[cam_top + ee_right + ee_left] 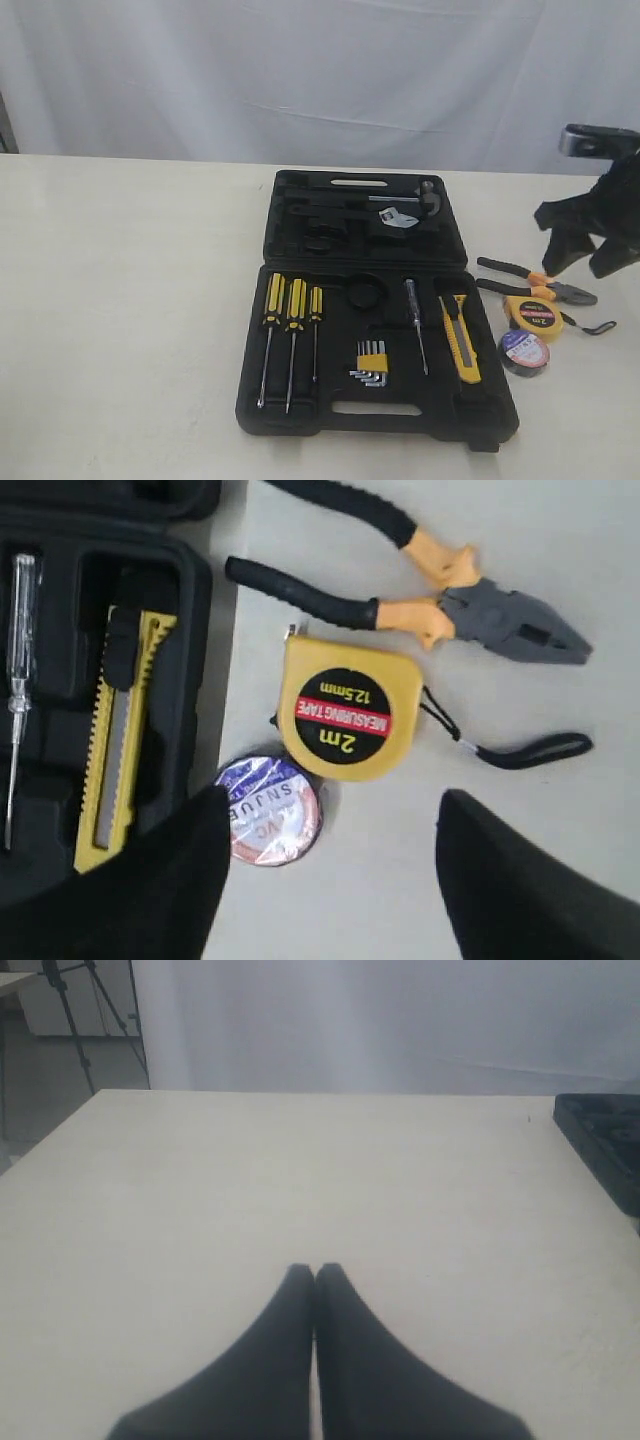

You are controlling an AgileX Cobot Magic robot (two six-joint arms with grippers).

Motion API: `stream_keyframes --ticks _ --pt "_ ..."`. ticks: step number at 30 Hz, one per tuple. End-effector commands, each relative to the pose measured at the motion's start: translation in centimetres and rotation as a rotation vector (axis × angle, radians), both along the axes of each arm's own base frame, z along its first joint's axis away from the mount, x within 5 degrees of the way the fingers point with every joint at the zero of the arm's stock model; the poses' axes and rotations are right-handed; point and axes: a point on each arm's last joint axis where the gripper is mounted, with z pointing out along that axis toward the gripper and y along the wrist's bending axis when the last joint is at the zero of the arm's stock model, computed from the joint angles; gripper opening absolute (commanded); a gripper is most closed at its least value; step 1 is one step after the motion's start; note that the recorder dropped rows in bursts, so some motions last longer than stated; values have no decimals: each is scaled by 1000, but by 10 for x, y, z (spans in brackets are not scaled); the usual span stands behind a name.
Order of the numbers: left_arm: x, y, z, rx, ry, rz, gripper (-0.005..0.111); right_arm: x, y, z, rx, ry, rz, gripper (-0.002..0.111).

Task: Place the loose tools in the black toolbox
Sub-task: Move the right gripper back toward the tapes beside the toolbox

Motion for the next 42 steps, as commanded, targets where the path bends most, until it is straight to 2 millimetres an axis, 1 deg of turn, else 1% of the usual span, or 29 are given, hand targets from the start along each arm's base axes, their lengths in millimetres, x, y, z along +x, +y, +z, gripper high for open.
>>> stream_keyframes --ticks 1,5,11,18,24,29,42 --pt "0 0 0 -2 -6 -5 0 5 12 -22 -11 -12 45 57" --pt "0 0 0 -2 -6 -5 0 5 29 -42 28 50 80 57" --pt "0 0 0 -2 -6 -5 0 7 42 -63 18 73 105 57" --pt "0 0 0 -2 -6 -5 0 -2 39 -75 -46 114 76 57" --pt "0 0 0 -2 -6 -5 0 -2 41 -81 -14 131 53 57" --pt "0 0 0 -2 -6 -5 0 -1 42 -97 20 165 39 57" --pt "0 0 0 -2 -6 -5 0 0 43 -96 34 150 45 57"
